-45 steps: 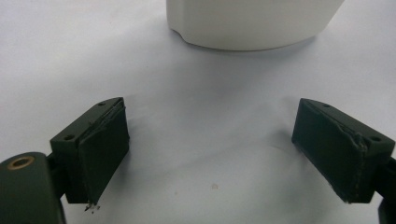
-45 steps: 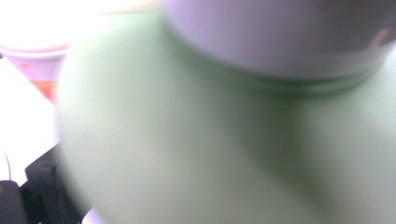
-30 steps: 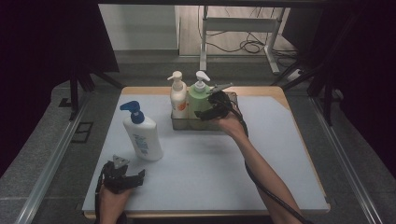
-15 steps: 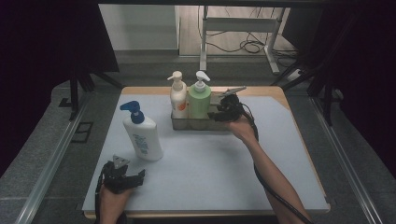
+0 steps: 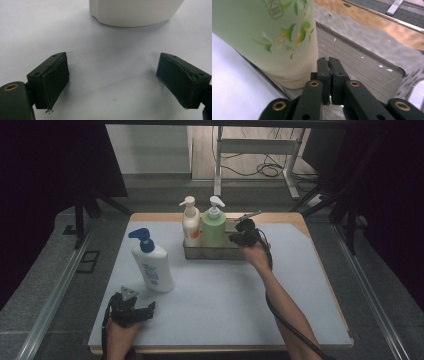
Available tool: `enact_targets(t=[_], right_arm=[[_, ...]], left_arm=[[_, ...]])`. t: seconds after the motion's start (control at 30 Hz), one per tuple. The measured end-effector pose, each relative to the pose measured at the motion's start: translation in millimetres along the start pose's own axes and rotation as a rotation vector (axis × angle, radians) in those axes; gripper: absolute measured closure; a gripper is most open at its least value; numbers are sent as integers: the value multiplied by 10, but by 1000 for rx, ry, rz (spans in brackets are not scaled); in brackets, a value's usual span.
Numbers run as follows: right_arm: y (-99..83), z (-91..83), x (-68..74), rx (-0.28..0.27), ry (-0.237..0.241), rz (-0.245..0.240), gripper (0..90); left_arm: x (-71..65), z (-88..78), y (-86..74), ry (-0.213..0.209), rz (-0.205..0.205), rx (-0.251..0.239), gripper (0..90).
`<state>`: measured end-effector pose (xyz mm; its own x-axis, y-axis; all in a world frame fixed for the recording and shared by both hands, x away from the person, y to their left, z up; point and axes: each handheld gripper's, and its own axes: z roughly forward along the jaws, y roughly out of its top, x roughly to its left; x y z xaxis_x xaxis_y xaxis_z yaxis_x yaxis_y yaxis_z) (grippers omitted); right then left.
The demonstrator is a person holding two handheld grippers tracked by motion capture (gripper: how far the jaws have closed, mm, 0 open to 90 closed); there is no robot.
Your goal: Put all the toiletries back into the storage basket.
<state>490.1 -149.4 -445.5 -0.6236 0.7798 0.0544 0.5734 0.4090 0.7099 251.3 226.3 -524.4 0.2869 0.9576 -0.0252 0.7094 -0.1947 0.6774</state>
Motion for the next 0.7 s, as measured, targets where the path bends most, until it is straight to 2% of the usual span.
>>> enact_targets(t=[0.3,0.7], right_arm=[[52,118,54,25,6,12,898],[49,174,58,43,20,32,897]], left_arm=[[0,0,0,1,0,1,107],[0,0,1,1,0,1,107]])
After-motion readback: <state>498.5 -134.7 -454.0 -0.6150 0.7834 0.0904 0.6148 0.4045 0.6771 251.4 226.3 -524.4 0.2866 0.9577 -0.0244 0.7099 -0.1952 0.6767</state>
